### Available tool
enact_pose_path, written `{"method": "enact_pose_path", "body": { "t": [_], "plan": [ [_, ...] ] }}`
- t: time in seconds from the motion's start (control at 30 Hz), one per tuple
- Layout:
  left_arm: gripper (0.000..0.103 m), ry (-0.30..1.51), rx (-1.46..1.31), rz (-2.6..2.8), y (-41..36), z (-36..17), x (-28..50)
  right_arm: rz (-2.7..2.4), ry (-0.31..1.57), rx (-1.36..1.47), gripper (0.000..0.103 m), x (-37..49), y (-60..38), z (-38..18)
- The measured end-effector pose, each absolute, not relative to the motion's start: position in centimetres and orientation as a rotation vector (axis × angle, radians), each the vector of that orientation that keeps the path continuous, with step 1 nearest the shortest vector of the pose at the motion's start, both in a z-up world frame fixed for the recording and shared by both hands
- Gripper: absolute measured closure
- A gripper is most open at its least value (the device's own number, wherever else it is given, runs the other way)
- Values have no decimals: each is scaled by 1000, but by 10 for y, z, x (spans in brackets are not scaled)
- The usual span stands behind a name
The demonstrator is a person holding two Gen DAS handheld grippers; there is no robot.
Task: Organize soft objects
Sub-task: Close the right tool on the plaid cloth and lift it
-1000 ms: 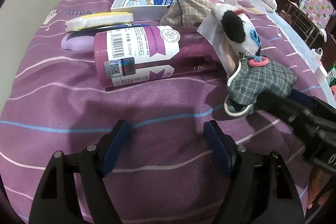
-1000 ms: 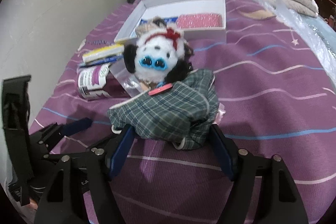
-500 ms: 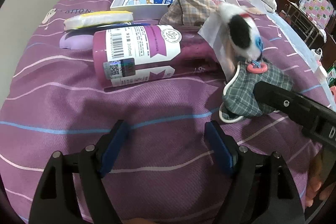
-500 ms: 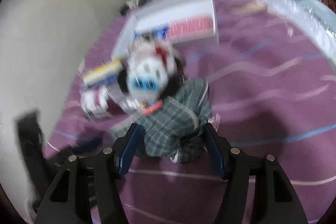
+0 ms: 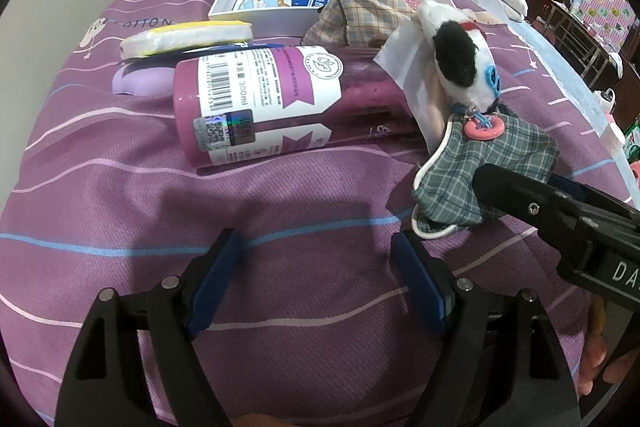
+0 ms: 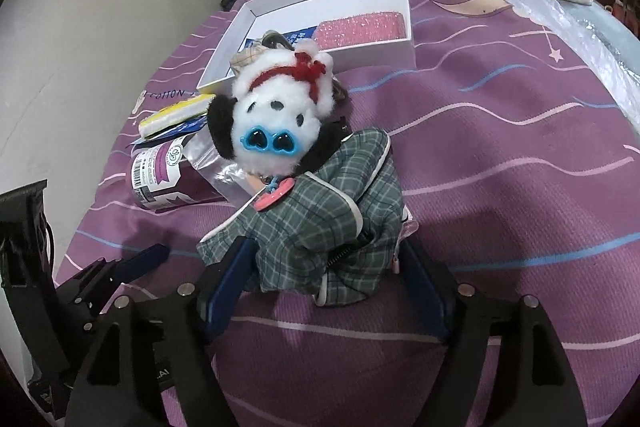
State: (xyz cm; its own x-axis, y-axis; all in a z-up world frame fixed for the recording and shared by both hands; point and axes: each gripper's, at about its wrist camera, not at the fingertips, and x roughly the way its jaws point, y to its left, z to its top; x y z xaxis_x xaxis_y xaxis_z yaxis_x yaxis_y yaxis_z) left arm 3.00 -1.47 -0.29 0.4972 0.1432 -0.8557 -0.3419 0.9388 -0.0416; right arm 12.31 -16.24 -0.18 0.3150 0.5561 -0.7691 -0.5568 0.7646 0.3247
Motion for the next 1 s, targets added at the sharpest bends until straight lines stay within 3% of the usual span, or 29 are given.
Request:
{"method": "enact_pose_path", "body": {
  "t": [0.1, 0.23, 0.6, 0.8, 1.0],
  "plan": [
    [23, 1012, -215, 297, -15, -3, 30, 753, 999, -20, 45, 121, -160, 0],
    [23, 1017, -205, 301, -16, -4, 31, 756, 997, -35, 51, 118, -158, -1],
    [25, 1018, -175, 308, -20, -1, 31, 764, 995, -41, 52, 118, -159, -2],
    [48, 949, -178, 275, -23, 14, 23, 786, 982, 29, 62, 120, -171, 0],
    [49, 847, -180, 183, -37, 50, 21, 818, 938, 80, 64, 116, -185, 13]
  ]
}}
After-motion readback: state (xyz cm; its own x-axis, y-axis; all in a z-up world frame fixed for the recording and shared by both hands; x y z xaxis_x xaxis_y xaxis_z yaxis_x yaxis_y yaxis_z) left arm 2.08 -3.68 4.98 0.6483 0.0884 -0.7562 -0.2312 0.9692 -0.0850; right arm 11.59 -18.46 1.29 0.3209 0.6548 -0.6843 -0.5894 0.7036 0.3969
